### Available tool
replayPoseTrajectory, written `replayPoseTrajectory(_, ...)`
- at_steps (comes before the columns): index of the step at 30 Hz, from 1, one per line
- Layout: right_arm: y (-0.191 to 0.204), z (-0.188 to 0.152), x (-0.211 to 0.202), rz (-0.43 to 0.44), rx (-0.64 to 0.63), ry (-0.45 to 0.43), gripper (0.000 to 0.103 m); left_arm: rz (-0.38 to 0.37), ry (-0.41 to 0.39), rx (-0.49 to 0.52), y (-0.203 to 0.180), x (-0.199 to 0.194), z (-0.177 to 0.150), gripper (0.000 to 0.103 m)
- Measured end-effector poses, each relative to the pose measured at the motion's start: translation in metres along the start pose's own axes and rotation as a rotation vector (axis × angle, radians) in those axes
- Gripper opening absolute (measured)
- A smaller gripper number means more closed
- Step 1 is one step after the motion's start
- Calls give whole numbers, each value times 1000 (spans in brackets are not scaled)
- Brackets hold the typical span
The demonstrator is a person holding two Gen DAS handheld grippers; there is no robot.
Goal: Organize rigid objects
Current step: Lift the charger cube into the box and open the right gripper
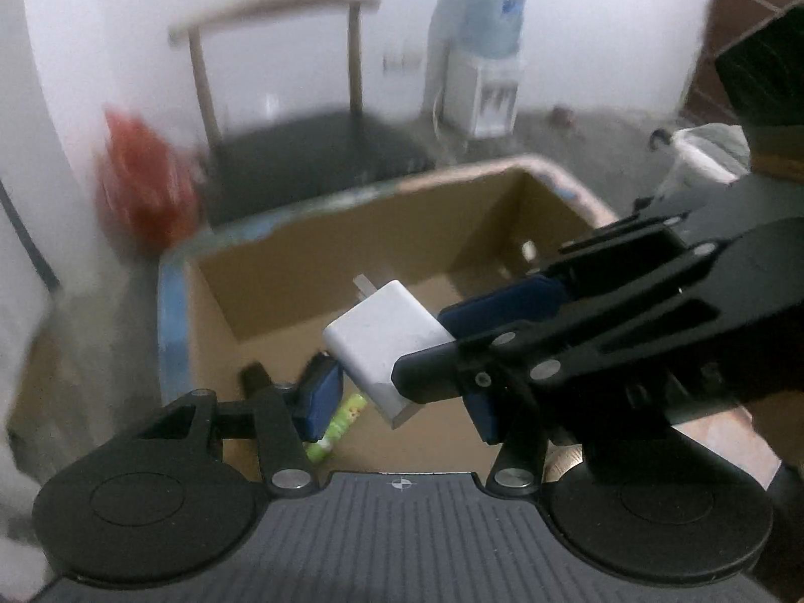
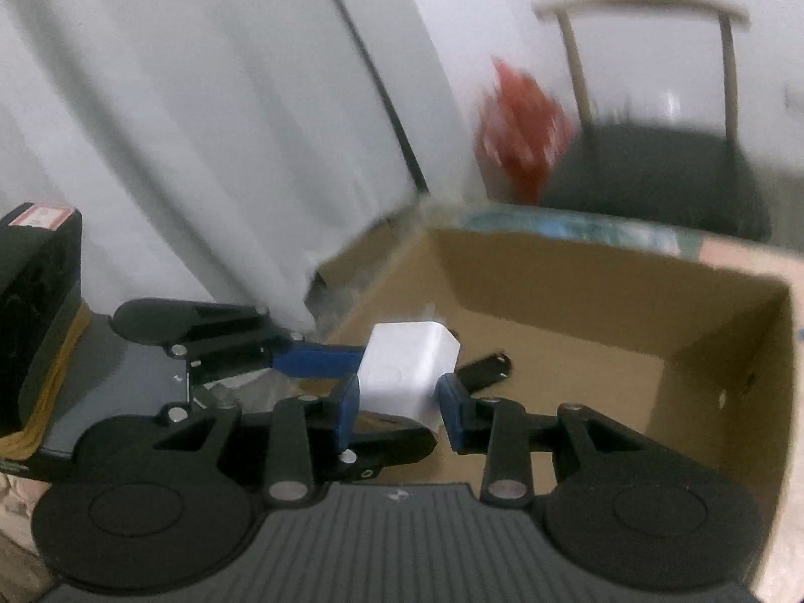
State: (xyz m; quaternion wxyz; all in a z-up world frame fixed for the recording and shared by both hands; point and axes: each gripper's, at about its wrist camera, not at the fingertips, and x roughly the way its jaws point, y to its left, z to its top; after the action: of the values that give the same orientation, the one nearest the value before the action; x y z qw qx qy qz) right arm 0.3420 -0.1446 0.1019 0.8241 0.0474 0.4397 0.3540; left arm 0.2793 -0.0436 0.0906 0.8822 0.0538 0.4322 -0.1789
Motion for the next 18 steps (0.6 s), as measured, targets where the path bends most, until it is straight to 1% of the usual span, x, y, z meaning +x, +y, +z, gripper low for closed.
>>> replayPoseTrajectory(3,-34,14,27,9,87,88,38,-35,106,-63,17,40,12,52)
replayPoseTrajectory(5,-51,15,42,12,132,132,38,-51,164,-93,26,64,17,52)
replayPoseTrajectory(7,-69,19,59,14,170,168,37,-64,209,-118,30,84,18,51)
replayPoseTrajectory(9,-85,22,73,11,202,192,37,-73,244,-136,36,101,21,49)
replayPoseTrajectory(10,-87,18,73,9,213,200,37,-72,261,-146,38,110,21,46)
replayPoseTrajectory(13,-100,17,85,-4,236,224,34,-61,297,-149,34,128,23,45)
replayPoseTrajectory(14,-101,15,87,-11,239,226,34,-53,299,-141,33,131,23,47)
replayPoseTrajectory(18,-101,13,78,-17,238,220,34,-50,295,-137,35,129,26,48)
